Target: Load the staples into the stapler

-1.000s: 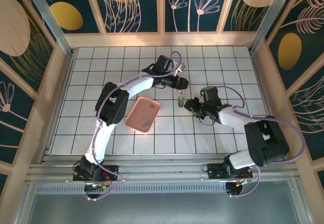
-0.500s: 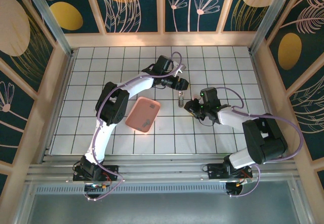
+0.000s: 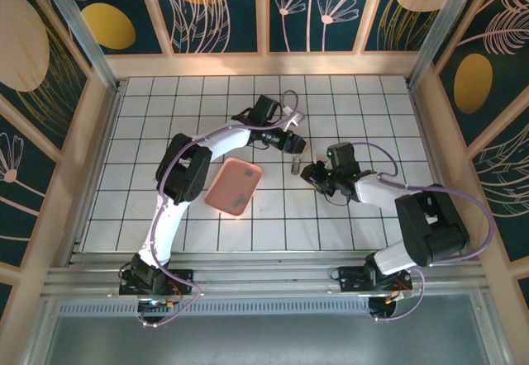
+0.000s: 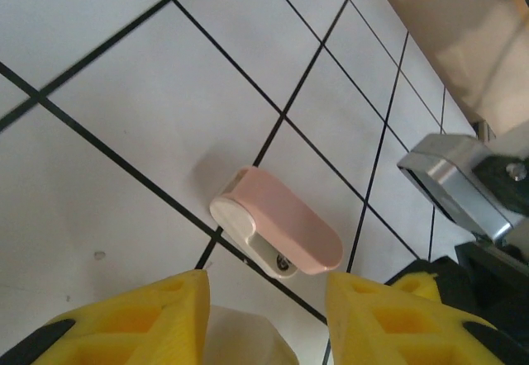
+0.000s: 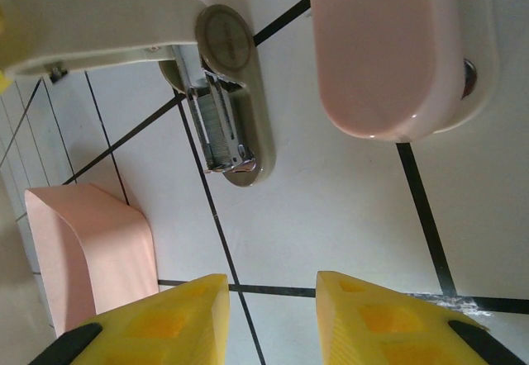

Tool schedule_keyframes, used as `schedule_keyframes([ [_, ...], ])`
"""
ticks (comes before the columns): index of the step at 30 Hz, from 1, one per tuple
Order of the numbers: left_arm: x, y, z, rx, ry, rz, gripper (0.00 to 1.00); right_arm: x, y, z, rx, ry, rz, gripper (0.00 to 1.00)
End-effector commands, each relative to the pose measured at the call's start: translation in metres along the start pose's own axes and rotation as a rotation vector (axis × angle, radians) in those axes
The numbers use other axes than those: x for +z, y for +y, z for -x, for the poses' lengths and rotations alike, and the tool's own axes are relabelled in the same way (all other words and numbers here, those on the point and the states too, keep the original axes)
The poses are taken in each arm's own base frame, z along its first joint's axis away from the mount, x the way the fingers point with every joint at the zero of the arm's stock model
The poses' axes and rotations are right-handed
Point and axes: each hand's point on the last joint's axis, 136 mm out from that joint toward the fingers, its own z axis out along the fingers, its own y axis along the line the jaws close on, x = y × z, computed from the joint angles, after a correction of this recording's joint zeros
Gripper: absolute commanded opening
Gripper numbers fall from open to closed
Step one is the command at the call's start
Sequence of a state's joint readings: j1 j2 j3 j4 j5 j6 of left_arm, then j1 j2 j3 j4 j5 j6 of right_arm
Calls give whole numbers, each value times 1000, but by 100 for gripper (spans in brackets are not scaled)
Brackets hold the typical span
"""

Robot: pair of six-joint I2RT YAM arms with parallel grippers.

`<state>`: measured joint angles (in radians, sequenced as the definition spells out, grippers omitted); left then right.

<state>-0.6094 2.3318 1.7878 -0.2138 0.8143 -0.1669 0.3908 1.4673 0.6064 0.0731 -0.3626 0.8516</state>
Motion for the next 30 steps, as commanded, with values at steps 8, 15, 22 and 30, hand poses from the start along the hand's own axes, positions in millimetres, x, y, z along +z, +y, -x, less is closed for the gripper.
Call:
schedule_keyframes([
  [8,-14,-14,-27,50,85,-17,37,2,-2,5,-13,-17,-17,34],
  [15,-30,-19,-18,60,35,60,48,-8,15,15,-29,-46,13,35],
  [22,-59,-36,3,21,-125,129,59,-19,40,30,-56,-81,44,39],
  [30,-91,-34,1,-57,-233,261,66,-24,60,62,-126,-100,14,40],
])
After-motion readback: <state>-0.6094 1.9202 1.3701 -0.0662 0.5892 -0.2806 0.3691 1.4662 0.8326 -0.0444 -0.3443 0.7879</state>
